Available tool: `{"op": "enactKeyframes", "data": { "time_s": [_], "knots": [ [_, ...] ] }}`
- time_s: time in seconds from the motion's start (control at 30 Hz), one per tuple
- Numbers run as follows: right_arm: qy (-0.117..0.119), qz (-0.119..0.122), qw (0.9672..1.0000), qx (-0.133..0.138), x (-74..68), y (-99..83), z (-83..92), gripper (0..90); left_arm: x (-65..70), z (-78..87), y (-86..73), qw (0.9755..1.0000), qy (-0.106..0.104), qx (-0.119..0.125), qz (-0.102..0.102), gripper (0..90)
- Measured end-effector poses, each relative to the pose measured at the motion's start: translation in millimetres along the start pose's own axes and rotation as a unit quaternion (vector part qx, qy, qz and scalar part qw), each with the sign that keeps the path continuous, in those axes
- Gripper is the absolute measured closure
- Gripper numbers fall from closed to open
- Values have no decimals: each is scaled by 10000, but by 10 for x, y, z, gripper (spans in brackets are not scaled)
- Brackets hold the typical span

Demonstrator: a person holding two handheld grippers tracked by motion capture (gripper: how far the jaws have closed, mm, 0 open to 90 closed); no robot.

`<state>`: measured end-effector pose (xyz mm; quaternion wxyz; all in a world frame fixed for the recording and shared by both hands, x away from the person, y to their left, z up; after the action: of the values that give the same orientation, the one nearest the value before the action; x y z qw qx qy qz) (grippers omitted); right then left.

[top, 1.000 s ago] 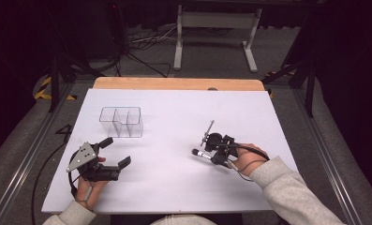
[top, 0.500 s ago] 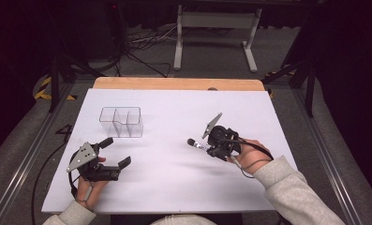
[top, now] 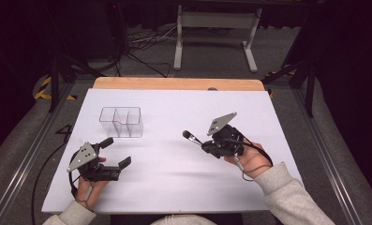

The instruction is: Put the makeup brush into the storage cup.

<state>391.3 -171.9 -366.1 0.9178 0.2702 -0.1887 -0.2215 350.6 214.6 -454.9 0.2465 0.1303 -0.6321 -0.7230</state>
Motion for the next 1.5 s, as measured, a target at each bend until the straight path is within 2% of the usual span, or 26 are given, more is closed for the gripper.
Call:
{"op": "enactKeyframes", "data": {
  "time_s": [0.07,0.23,0.37,0.6,0.77,0.83,0.87,0.9,0.93,1.1,1.13,1.17,1.27,1.4,1.43,1.5],
  "knots": [
    [21,-123,9995,279,2,-39,4,799,0,0,0,10000,-4,-3,1,2],
    [66,-297,9966,760,-4,-94,9,798,-1,1,-1,10000,-4,4,27,2],
    [75,-331,9953,911,-15,-117,-4,798,1,-1,-2,10000,4,-4,36,2],
    [152,-403,9881,1480,-63,-158,-42,798,-2,-6,-4,10000,-7,13,51,3],
    [160,-459,9810,1877,-141,-194,-120,797,-1,-3,-2,10000,-10,6,50,3],
    [144,-457,9758,2132,-168,-208,-139,797,0,-2,-1,10000,-27,1,53,3],
    [144,-457,9758,2132,-168,-208,-139,797,0,-2,-1,10000,-27,1,53,3],
    [158,-494,9735,2229,-179,-211,-143,797,2,-4,-1,10000,-39,-4,63,3],
    [161,-547,9692,2396,-193,-215,-150,796,4,-5,-1,10000,-51,-16,54,3],
    [245,-933,9568,2743,-233,-244,-247,797,14,-12,4,9999,-96,-68,-14,3],
    [245,-933,9568,2743,-233,-244,-247,797,20,-17,3,9999,-110,-74,-6,3],
    [199,-932,9534,2862,-238,-253,-264,796,23,-21,3,9999,-110,-71,-1,3],
    [149,-1064,9468,3034,-240,-276,-288,796,28,-39,-2,9997,-219,-123,25,3],
    [220,-1190,9334,3378,-255,-305,-328,796,56,-80,0,9988,-412,-250,-15,3],
    [220,-1190,9334,3378,-255,-305,-328,796,56,-80,0,9988,-412,-250,-15,3],
    [290,-1151,9290,3506,-280,-304,-357,796,70,-95,3,9985,-462,-283,-69,3]
  ]
}}
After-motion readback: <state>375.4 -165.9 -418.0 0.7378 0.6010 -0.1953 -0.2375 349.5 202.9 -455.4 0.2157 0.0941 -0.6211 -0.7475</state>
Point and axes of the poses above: each handheld gripper's, and its own axes: z roughly backward along the jaws, y roughly out of its top, x roughly to its right, the point moved 2 cm from there along -z, roughly forward along the jaws, and after that the axes turned 11 degrees about -y, right-handed, at the moved point
